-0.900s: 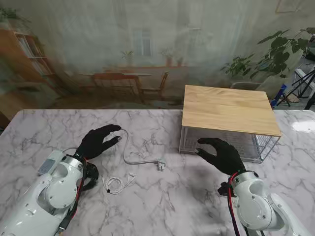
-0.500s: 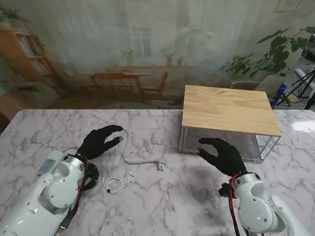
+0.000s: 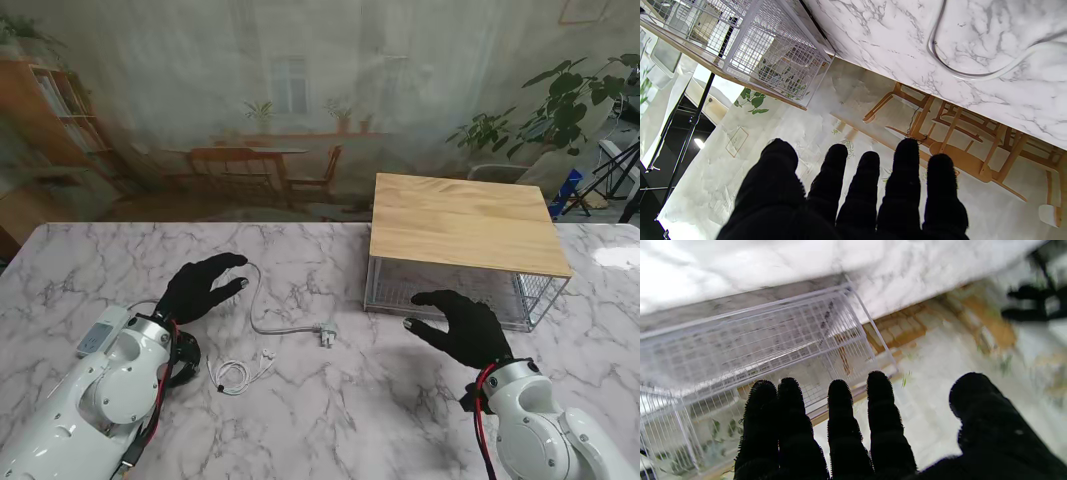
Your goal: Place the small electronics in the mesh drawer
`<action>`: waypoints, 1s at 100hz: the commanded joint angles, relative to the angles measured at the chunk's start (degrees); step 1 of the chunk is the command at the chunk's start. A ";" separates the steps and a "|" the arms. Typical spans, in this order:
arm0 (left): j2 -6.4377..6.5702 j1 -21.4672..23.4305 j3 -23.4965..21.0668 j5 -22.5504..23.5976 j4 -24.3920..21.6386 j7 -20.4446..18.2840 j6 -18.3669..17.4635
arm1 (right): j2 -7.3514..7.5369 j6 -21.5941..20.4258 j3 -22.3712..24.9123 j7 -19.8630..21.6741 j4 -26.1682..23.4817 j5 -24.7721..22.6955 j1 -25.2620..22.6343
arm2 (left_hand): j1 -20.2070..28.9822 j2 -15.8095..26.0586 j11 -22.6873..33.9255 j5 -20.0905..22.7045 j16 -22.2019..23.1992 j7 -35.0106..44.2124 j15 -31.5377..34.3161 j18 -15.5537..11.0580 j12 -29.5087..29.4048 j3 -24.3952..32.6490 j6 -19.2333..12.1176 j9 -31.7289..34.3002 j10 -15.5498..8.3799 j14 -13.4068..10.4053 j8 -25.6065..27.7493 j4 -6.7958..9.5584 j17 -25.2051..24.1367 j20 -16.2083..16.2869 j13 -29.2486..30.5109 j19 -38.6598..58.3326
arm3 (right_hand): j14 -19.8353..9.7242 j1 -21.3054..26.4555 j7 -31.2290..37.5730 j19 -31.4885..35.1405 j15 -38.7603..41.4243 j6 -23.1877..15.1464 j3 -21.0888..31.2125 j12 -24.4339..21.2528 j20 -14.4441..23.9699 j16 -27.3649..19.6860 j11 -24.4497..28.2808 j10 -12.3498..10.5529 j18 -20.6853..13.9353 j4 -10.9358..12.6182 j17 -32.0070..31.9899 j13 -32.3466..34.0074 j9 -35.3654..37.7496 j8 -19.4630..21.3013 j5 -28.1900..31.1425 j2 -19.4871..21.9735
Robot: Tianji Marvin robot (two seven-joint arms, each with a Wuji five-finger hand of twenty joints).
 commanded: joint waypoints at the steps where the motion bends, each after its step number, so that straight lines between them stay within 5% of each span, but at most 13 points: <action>1: -0.16 -0.11 0.07 -0.02 0.29 -0.54 0.27 | 1.52 -1.26 1.13 0.68 -0.52 -0.47 -1.85 | -0.71 2.07 -0.18 0.32 0.51 -0.91 -0.31 0.30 0.55 -0.59 0.05 -0.04 -1.07 -0.61 -0.39 -1.20 -1.04 0.70 -1.51 -1.81 | -1.85 -0.34 0.33 2.05 4.10 1.84 0.51 0.55 -1.50 7.63 1.03 0.30 -3.26 -0.67 0.85 -1.75 -1.45 0.35 0.76 0.39; 5: -0.17 -0.25 0.18 -0.04 0.45 -0.52 0.39 | 1.74 -2.68 1.87 1.05 -0.40 -2.20 -2.38 | -0.74 2.08 -0.15 0.35 0.52 -0.90 -0.29 0.30 0.56 -0.64 0.07 0.01 -1.19 -0.57 -0.39 -1.22 -0.99 0.72 -1.47 -1.79 | -2.90 -0.44 0.58 3.03 2.99 3.22 1.33 0.21 -3.10 12.38 0.32 0.17 -3.96 -0.78 1.21 -2.67 -2.57 0.09 1.89 -0.24; 10: -0.15 -0.45 0.40 0.01 0.63 -0.60 0.57 | 1.97 -3.69 2.52 1.50 -0.19 -4.07 -2.94 | -0.68 2.07 -0.15 0.40 0.53 -0.88 -0.28 0.31 0.57 -0.62 0.12 -0.01 -1.11 -0.57 -0.38 -1.20 -1.00 0.73 -1.47 -1.78 | -3.79 -0.73 -0.02 2.73 0.90 5.21 2.15 -0.90 -3.85 11.01 -2.11 0.00 -5.10 -0.85 0.65 -5.90 -5.04 -0.79 4.24 -0.78; 31: 0.06 -1.17 1.30 0.94 1.26 -1.14 1.18 | 2.34 -7.82 2.01 -0.59 5.50 -7.76 -0.42 | -0.87 2.12 -0.14 0.31 0.51 -0.90 -0.31 0.23 0.57 -0.70 -0.05 -0.03 -1.19 -0.68 -0.39 -1.23 -1.01 0.73 -1.46 -1.86 | -4.76 -3.46 -8.22 -8.65 -7.13 6.66 5.09 -4.16 -11.48 -24.97 -8.80 -1.09 -10.77 -1.34 -8.86 -13.14 -13.92 -5.42 -3.02 -0.82; 45: 0.09 -1.39 1.54 1.13 1.51 -1.23 1.62 | 2.92 -9.37 0.40 -0.72 9.20 -11.00 3.32 | -0.73 2.12 -0.11 0.26 0.51 -0.91 -0.32 0.15 0.58 -0.63 0.08 -0.07 -1.12 -0.57 -0.39 -1.20 -0.98 0.73 -1.53 -1.88 | -4.70 -5.34 -11.40 -14.14 -8.81 9.00 4.49 -5.50 -15.11 -31.50 -11.57 -0.15 -12.75 -1.56 -11.18 -15.71 -17.89 -7.14 -10.37 0.06; 74: 0.19 -1.92 1.91 1.61 2.14 -1.41 1.45 | 4.03 -9.99 -3.32 -0.07 15.64 -17.13 11.34 | -0.72 2.09 -0.10 0.27 0.51 -0.88 -0.30 0.15 0.57 -0.64 -0.01 -0.07 -1.12 -0.65 -0.38 -1.20 -0.96 0.76 -1.52 -1.87 | -5.34 -6.03 -10.91 -16.60 -5.84 9.85 2.75 -6.51 -17.82 -27.19 -13.33 0.08 -13.59 -1.40 -11.15 -17.60 -19.64 -6.83 -16.81 0.89; 91: 0.23 -1.98 2.06 1.75 2.17 -1.54 1.59 | 4.45 -10.12 -5.56 -1.19 19.65 -19.42 15.63 | -0.73 2.13 -0.08 0.21 0.51 -0.89 -0.30 0.21 0.57 -0.64 0.00 -0.06 -1.23 -0.60 -0.39 -1.20 -1.03 0.76 -1.54 -1.88 | -6.51 -5.15 -6.68 -14.14 -1.33 8.96 2.43 -4.31 -16.90 -8.77 -8.42 -0.16 -13.38 -1.34 -10.47 -18.12 -19.29 -5.03 -17.06 0.73; 100: 0.22 -2.03 2.11 1.72 2.21 -1.49 1.57 | 4.47 -9.43 -6.73 -1.37 21.13 -19.39 17.54 | -0.79 2.15 -0.11 0.20 0.51 -0.90 -0.29 0.09 0.56 -0.66 0.03 -0.17 -1.16 -0.62 -0.39 -1.21 -0.97 0.76 -1.52 -1.86 | -7.36 -4.50 -4.33 -12.14 1.09 8.67 2.55 -2.32 -15.51 7.38 -3.58 0.02 -12.68 -1.32 -9.71 -18.43 -19.20 -3.28 -16.21 0.61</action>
